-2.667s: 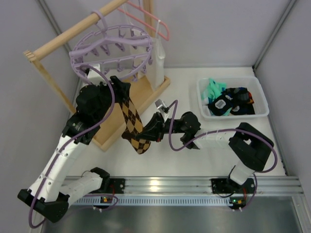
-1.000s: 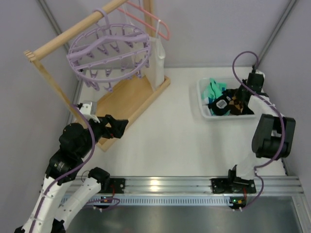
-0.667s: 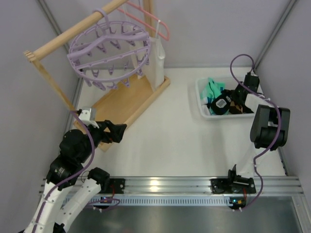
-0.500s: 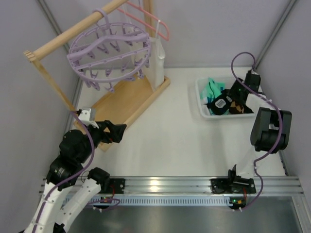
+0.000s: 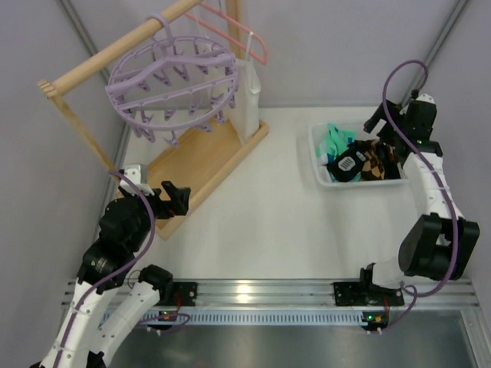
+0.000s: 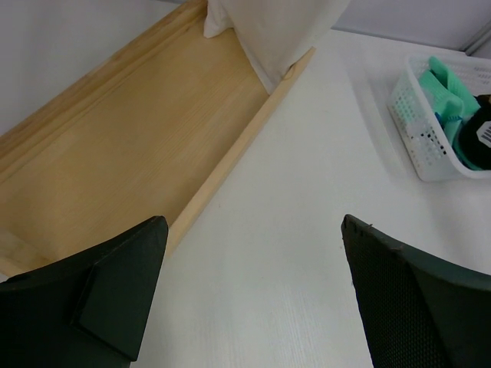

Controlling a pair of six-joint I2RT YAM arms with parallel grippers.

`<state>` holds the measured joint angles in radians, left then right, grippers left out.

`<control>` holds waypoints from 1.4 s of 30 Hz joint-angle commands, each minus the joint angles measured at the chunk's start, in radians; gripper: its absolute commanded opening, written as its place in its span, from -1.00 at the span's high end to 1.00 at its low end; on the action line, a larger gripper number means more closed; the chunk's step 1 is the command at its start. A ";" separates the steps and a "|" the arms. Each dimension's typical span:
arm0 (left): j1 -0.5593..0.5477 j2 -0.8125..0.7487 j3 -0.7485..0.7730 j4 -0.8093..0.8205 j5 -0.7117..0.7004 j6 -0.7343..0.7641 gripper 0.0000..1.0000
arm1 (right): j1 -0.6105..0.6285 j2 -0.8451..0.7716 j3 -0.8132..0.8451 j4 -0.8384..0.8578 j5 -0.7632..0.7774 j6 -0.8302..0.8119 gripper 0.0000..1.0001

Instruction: Remove the socks clipped to the hanger

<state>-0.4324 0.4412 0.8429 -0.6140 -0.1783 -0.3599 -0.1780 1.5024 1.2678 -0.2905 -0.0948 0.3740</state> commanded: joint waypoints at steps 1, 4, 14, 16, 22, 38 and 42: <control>0.040 0.020 0.002 0.023 -0.049 0.030 -0.97 | 0.037 -0.216 -0.045 -0.058 0.021 -0.078 -0.99; 0.040 0.040 -0.004 0.022 -0.098 0.068 -0.97 | 0.139 -0.424 -0.139 -0.108 0.124 -0.158 -0.99; 0.072 0.122 0.015 0.039 -0.095 0.130 -0.97 | 0.413 -0.904 -0.298 -0.330 0.289 -0.280 -0.99; 0.093 0.107 -0.013 0.046 -0.054 0.133 -0.96 | 0.411 -0.924 -0.306 -0.369 0.358 -0.290 -0.99; 0.152 0.027 -0.059 0.059 -0.035 0.113 -0.97 | 0.430 -1.073 -0.361 -0.389 0.346 -0.280 -0.99; 0.153 -0.107 -0.076 0.060 -0.092 0.101 -0.97 | 0.554 -1.160 -0.424 -0.412 0.472 -0.282 -0.99; 0.153 -0.099 -0.076 0.059 -0.092 0.102 -0.97 | 0.561 -1.160 -0.423 -0.414 0.477 -0.287 -0.99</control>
<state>-0.2874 0.3405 0.7746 -0.5991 -0.2569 -0.2592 0.3645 0.3447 0.8429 -0.6971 0.3504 0.1036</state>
